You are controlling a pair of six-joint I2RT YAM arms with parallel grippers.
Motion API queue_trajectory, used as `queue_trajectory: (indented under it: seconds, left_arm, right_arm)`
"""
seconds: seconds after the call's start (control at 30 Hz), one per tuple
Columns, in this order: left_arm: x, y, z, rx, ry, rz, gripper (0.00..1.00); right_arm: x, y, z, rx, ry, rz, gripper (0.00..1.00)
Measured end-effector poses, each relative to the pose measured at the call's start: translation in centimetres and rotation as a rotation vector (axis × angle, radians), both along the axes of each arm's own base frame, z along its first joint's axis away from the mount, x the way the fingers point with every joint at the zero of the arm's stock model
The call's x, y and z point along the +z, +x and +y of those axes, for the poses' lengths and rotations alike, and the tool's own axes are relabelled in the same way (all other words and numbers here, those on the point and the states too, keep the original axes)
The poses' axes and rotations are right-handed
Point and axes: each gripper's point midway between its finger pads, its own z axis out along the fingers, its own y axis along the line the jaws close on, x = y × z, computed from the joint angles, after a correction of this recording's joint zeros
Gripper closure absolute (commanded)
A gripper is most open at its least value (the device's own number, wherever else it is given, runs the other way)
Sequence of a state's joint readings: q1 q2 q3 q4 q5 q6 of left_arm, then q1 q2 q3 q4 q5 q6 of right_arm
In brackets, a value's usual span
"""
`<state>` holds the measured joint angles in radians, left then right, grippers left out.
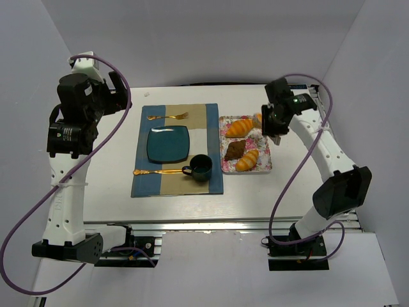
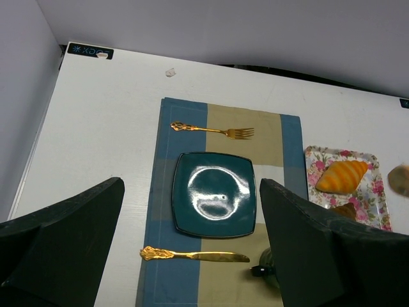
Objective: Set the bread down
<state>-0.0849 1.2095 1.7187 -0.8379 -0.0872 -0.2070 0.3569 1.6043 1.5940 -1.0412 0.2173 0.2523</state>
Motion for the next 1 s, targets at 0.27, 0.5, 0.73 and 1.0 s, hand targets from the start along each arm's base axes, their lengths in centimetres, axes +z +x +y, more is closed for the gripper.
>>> queue_trajectory:
  seconds: [0.27, 0.5, 0.73, 1.0]
  left_arm:
    - [-0.1, 0.0, 0.4, 0.019, 0.014, 0.004, 0.02]
    - [-0.3, -0.5, 0.9, 0.035, 0.035, 0.016, 0.02]
    - [-0.3, -1.6, 0.5, 0.021, 0.036, 0.009, 0.02]
    - [-1.1, -1.8, 0.0, 0.005, 0.043, 0.029, 0.02]
  right_arm:
    - [9.7, 4.1, 12.5, 0.232, 0.113, -0.236, 0.58]
    - [2.5, 2.3, 24.9, 0.465, 0.138, -0.146, 0.59]
    - [-3.4, 1.0, 31.3, 0.597, 0.123, -0.114, 0.58]
    - [-6.1, 1.5, 31.0, 0.587, 0.045, -0.126, 0.57]
